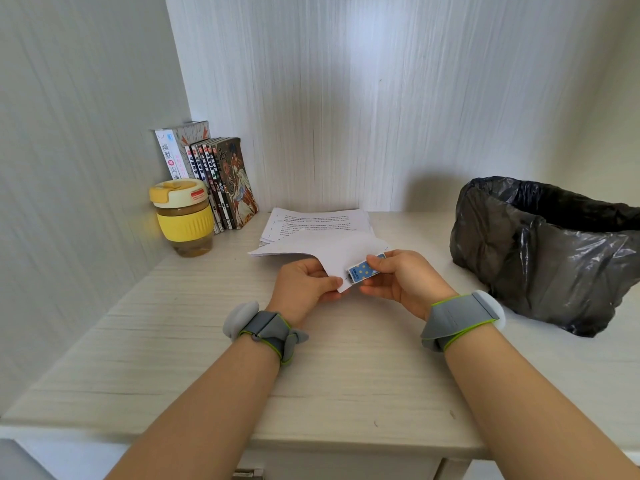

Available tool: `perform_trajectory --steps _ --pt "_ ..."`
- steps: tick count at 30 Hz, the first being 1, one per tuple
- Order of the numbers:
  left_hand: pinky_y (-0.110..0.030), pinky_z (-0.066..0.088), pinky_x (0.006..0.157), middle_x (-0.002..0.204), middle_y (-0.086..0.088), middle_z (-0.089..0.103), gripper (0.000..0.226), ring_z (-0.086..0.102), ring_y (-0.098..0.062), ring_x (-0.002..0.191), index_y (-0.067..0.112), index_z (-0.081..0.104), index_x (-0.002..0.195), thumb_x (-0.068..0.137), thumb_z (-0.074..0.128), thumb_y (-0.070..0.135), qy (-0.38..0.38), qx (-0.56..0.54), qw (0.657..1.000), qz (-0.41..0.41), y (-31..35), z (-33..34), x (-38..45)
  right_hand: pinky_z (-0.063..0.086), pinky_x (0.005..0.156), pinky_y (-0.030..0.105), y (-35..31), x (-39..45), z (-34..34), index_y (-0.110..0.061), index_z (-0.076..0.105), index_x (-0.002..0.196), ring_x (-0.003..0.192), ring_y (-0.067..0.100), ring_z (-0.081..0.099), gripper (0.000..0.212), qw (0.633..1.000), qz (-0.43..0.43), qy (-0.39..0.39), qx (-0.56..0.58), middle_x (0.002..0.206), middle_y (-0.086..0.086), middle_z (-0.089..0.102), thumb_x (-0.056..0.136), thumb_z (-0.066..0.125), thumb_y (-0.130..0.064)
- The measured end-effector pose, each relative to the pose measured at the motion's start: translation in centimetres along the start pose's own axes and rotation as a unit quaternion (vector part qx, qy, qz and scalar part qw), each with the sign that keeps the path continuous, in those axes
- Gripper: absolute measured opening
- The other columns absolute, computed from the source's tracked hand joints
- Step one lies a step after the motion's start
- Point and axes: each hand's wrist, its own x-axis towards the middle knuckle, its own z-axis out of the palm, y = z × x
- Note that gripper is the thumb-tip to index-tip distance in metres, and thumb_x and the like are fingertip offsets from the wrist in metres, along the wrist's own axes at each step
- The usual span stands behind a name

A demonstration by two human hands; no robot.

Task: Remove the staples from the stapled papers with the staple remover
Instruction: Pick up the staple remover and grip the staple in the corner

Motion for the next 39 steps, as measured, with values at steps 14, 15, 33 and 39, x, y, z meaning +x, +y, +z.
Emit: perform_trajectory --steps 14,15,33,39 --pt "-0.022 0.056 0.054 0.064 0.002 0.071 0.023 0.067 -0.011 0.057 0.007 0.067 0.081 0.074 0.063 -0.014 0.014 0.006 1.000 0.000 -0.32 -0.32 0.40 0.058 0.053 0.025 0.17 -0.09 0.10 -0.005 0.054 0.079 0.060 0.018 0.057 0.010 1.000 -0.010 0.000 -0.015 0.073 0.009 0.060 0.089 0.054 -0.005" --pt "-0.022 0.057 0.055 0.065 0.002 0.071 0.023 0.067 -0.011 0.057 0.008 0.067 0.080 0.074 0.063 -0.014 0.016 0.004 1.000 0.001 -0.34 -0.34 0.40 0.058 0.053 0.025 0.21 -0.09 0.12 -0.005 0.053 0.079 0.060 0.018 0.057 0.010 1.000 -0.008 -0.001 -0.013 0.073 0.010 0.060 0.089 0.054 -0.005" --pt "-0.021 0.055 0.053 0.078 -0.004 0.070 0.023 0.068 -0.010 0.061 0.006 0.066 0.083 0.073 0.062 -0.015 0.018 -0.026 0.999 0.005 -0.12 -0.13 -0.02 0.056 0.051 0.021 0.21 -0.38 0.37 -0.003 0.056 0.082 0.049 0.008 0.064 0.014 0.998 0.021 -0.036 0.054 0.077 0.008 0.060 0.092 0.048 -0.006" --pt "-0.024 0.057 0.054 0.078 -0.010 0.068 0.010 0.067 -0.015 0.057 0.006 0.064 0.078 0.079 0.063 -0.003 0.038 -0.047 0.998 -0.027 0.26 0.08 -0.17 0.057 0.051 0.022 0.16 -0.52 0.44 -0.003 0.055 0.079 0.050 0.011 0.063 0.012 1.000 0.008 -0.023 0.016 0.074 0.009 0.061 0.090 0.052 -0.005"
